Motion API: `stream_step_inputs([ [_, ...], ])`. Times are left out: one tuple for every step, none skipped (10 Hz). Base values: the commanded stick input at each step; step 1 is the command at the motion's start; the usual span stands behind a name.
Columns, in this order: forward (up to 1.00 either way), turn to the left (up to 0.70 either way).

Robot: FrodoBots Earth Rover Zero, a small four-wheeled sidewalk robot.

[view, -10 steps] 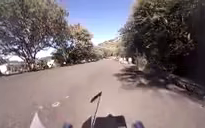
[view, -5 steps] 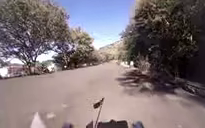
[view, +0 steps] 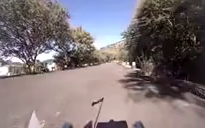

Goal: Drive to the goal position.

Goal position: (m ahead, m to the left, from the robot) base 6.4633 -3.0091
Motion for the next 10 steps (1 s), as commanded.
stream_step_inputs([
  [0.5, 0.0],
  [0.5, 0.0],
  [0.5, 0.0],
  [0.5, 0.0],
  [0.5, 0.0],
  [0.5, 0.0],
  [0.5, 0.0],
  [0.5, 0.0],
  [0.5, 0.0],
  [0.5, 0.0],
])
